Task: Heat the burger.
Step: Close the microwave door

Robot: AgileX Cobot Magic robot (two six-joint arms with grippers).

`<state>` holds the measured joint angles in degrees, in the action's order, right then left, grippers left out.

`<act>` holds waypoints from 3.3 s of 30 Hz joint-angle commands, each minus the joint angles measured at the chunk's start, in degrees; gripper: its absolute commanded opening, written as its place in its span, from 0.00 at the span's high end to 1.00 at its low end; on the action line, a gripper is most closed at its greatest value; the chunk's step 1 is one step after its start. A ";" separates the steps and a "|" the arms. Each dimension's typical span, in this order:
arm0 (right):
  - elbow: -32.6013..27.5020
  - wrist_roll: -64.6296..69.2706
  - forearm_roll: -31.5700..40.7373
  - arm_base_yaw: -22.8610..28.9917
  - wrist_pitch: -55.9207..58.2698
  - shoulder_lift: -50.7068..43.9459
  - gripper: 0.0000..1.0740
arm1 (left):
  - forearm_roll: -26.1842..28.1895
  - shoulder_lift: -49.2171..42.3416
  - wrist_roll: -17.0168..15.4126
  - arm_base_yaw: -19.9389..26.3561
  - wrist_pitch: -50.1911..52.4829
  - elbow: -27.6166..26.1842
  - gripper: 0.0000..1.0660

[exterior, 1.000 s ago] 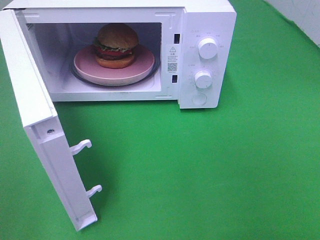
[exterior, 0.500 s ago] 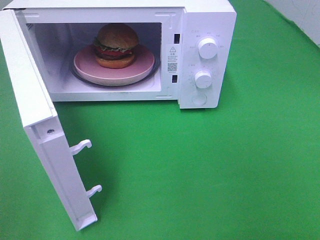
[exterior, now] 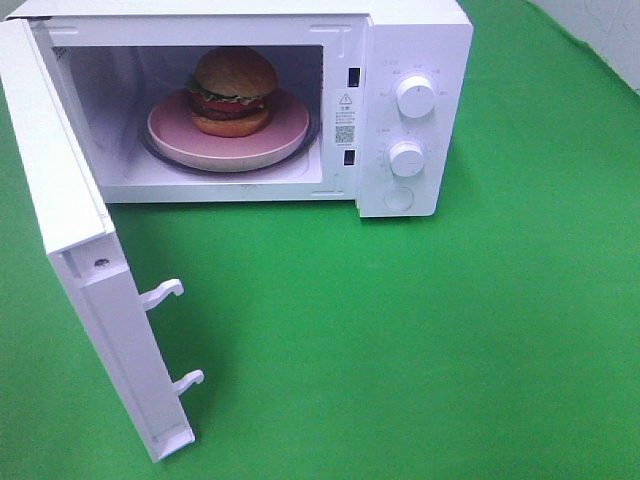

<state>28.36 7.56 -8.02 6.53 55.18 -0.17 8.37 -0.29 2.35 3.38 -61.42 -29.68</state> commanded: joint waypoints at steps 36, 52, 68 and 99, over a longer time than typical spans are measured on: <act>0.00 -0.34 0.23 -0.40 -0.17 -1.60 0.29 | 1.32 0.74 -0.23 -0.17 0.69 0.23 0.08; 0.00 -0.34 0.23 -0.40 -0.17 -1.60 0.29 | 1.55 15.13 -0.23 -0.17 11.63 -1.09 0.61; 0.00 -0.34 0.23 -0.40 -0.17 -1.60 0.29 | 2.69 23.03 0.00 -0.17 35.12 6.25 1.00; 0.00 -0.34 0.17 -0.40 -0.17 -1.60 0.29 | -16.73 52.08 -15.18 -0.17 91.44 18.45 1.00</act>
<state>28.36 7.56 -8.02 6.53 55.18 -0.17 -1.38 49.16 -7.56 3.38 25.10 -11.80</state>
